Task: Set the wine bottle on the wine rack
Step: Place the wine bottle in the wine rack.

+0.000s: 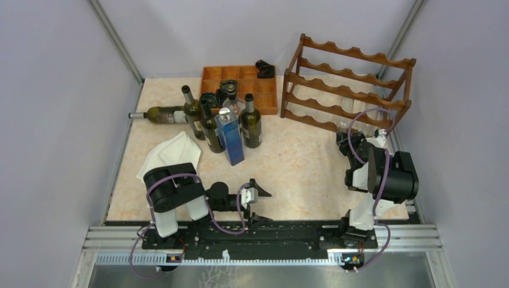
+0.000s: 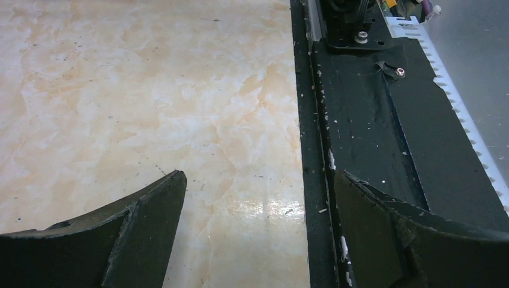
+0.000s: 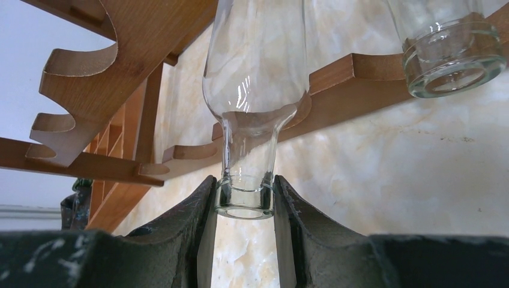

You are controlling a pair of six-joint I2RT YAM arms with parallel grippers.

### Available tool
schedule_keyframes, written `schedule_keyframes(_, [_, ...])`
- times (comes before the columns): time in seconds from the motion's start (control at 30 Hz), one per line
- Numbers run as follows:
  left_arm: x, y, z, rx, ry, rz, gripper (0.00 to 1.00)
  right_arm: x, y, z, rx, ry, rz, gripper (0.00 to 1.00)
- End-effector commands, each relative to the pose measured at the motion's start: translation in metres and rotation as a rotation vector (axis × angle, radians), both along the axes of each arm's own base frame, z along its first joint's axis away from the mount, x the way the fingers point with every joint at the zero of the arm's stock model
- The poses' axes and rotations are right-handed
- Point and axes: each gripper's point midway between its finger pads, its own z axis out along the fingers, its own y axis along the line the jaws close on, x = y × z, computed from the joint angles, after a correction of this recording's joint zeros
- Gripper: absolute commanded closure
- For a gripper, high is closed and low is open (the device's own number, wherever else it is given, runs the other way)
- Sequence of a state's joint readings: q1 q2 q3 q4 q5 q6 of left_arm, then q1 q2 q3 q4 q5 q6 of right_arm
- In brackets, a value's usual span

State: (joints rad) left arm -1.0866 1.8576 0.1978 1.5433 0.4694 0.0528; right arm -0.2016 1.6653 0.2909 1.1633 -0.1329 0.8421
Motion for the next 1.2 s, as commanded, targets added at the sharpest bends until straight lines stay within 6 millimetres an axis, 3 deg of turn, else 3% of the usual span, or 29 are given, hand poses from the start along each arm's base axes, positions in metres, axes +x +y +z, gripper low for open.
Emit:
schedule_keyframes(0.0, [0.000, -0.011, 0.054, -0.214, -0.105, -0.029, 0.01, 0.005, -0.003, 0.035, -0.014, -0.165, -0.012, 1.00])
schedule_keyframes(0.3, [0.000, -0.012, 0.054, -0.213, -0.106, -0.031, 0.01, 0.006, 0.003, 0.021, 0.026, -0.130, 0.015, 0.99])
schedule_keyframes(0.43, [0.000, -0.012, 0.054, -0.214, -0.106, -0.032, 0.01, 0.006, 0.005, 0.017, 0.049, -0.115, 0.020, 0.72])
schedule_keyframes(0.73, [0.000, -0.011, 0.054, -0.213, -0.105, -0.032, 0.01, 0.005, 0.003, 0.015, 0.080, -0.095, -0.003, 0.42])
schedule_keyframes(1.17, [-0.001, -0.011, 0.054, -0.214, -0.106, -0.035, 0.01, 0.008, -0.006, 0.020, 0.161, -0.136, -0.067, 0.43])
